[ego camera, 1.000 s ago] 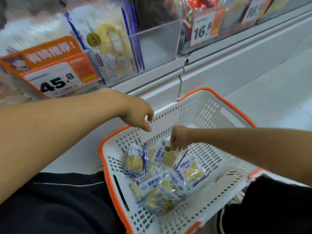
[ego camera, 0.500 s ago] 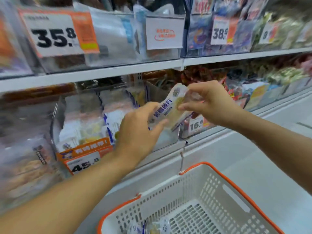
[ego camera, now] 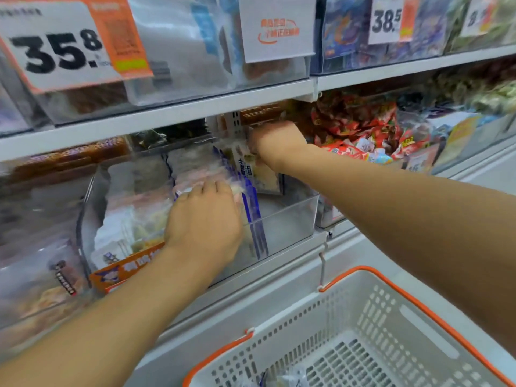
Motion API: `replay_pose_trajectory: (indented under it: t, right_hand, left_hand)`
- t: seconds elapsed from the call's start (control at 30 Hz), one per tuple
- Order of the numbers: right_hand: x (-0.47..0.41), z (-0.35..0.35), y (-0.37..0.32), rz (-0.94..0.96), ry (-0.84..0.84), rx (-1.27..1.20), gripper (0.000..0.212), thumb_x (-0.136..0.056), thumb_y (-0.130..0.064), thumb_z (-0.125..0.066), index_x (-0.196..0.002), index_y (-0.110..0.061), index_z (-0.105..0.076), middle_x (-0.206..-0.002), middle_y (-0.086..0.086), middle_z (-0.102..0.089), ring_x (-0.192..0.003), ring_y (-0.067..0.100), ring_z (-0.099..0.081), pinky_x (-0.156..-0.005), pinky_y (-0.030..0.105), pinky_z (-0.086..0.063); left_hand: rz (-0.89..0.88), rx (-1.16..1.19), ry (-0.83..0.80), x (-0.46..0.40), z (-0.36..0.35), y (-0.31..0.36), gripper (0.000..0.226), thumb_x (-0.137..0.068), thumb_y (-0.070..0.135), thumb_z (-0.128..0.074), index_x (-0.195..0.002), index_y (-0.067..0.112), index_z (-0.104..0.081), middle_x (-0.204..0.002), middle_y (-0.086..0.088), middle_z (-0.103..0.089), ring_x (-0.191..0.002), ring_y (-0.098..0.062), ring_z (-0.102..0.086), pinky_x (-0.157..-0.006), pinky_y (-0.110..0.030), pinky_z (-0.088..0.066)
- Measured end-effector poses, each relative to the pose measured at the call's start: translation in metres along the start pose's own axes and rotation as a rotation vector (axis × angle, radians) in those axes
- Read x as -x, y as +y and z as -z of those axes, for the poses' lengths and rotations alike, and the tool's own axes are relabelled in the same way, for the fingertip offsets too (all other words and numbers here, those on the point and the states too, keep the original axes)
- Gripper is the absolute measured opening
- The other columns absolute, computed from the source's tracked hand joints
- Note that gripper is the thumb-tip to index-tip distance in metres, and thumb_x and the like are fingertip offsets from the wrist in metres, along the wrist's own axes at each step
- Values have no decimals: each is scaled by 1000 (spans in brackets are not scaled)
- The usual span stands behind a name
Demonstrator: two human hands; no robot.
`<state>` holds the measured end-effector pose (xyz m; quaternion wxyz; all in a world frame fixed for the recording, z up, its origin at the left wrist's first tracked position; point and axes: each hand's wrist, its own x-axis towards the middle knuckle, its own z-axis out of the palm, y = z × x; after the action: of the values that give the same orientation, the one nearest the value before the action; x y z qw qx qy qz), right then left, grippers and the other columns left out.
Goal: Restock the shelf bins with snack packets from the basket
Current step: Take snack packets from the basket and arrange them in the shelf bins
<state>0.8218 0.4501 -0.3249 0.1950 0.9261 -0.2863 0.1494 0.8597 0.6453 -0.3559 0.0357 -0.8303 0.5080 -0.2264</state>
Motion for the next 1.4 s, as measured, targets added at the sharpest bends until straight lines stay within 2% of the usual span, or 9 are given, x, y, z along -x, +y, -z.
replay_pose_trajectory:
  t: [0.17, 0.5, 0.67, 0.83, 1.07, 1.23, 1.3, 1.33, 1.4]
  right_hand:
    - [-36, -15, -9, 11, -110, -96, 24, -94, -7, -61, -118, -4, -64, -119, 16, -66, -107, 35, -63, -88, 39, -53]
    - [-63, -52, -16, 62, -1, -72, 27, -96, -6, -51, -120, -8, -62, -124, 21, -62, -113, 41, -61, -89, 46, -54]
    - [-66, -61, -16, 37, 13, -138, 39, -92, -4, -55, -131, -8, -52, -135, 20, -54, -124, 40, -53, -96, 48, -50]
    - [-60, -54, -16, 31, -9, -128, 60, -86, -6, -64, -141, -7, -39, -145, 19, -40, -131, 40, -44, -93, 46, -47]
    - [-42, -42, -18, -37, -56, -153, 69, -85, -4, -65, -145, -11, -34, -153, 16, -29, -142, 40, -27, -99, 52, -47]
    - [25, -20, -6, 13, 219, -219, 51, -82, -10, -71, -129, -9, -52, -132, 15, -48, -120, 37, -47, -84, 48, -52]
    - [68, -11, 3, 123, 478, -210, 27, -81, -15, -72, -104, -6, -60, -105, 13, -56, -95, 32, -54, -67, 42, -48]
    - [93, -8, 7, 152, 583, -249, 19, -83, -18, -71, -93, -7, -60, -93, 12, -56, -84, 30, -53, -61, 39, -43]
    - [141, -11, 6, 133, 611, -421, 18, -89, -26, -64, -82, -11, -55, -78, 5, -53, -71, 25, -50, -56, 34, -36]
  left_hand:
    - [-61, -19, 4, -4, -3, -7, 37, -107, 34, -19, -126, 14, -44, -125, -7, -56, -109, -26, -56, -65, -33, -28]
    - [-82, -23, 62, -5, -12, -14, 36, -106, 36, -15, -125, 17, -41, -125, -3, -55, -108, -23, -56, -65, -32, -28]
    - [-80, -40, 72, -5, -13, -13, 37, -106, 35, -15, -126, 16, -40, -126, -3, -54, -110, -22, -56, -66, -32, -29]
    - [-82, -47, 66, -6, -13, -12, 37, -106, 35, -15, -127, 16, -39, -128, -3, -53, -112, -22, -56, -67, -32, -28]
    - [-85, -38, 53, -6, -13, -11, 37, -106, 34, -17, -126, 14, -41, -125, -5, -55, -109, -23, -56, -66, -32, -29]
    - [-61, 84, 51, -7, -5, -10, 35, -103, 34, -34, -128, 11, -43, -127, -8, -53, -114, -26, -52, -74, -35, -36]
    - [-158, 186, 260, -6, 4, -9, 36, -100, 38, -33, -120, 14, -50, -117, -6, -58, -107, -26, -54, -80, -37, -42]
    - [-250, 251, 388, -3, 10, -5, 33, -97, 39, -35, -111, 15, -54, -105, -4, -60, -96, -25, -55, -75, -37, -42]
    - [-434, 431, 484, 4, 21, 5, 23, -93, 38, -43, -94, 18, -55, -83, 3, -55, -74, -21, -49, -62, -34, -37]
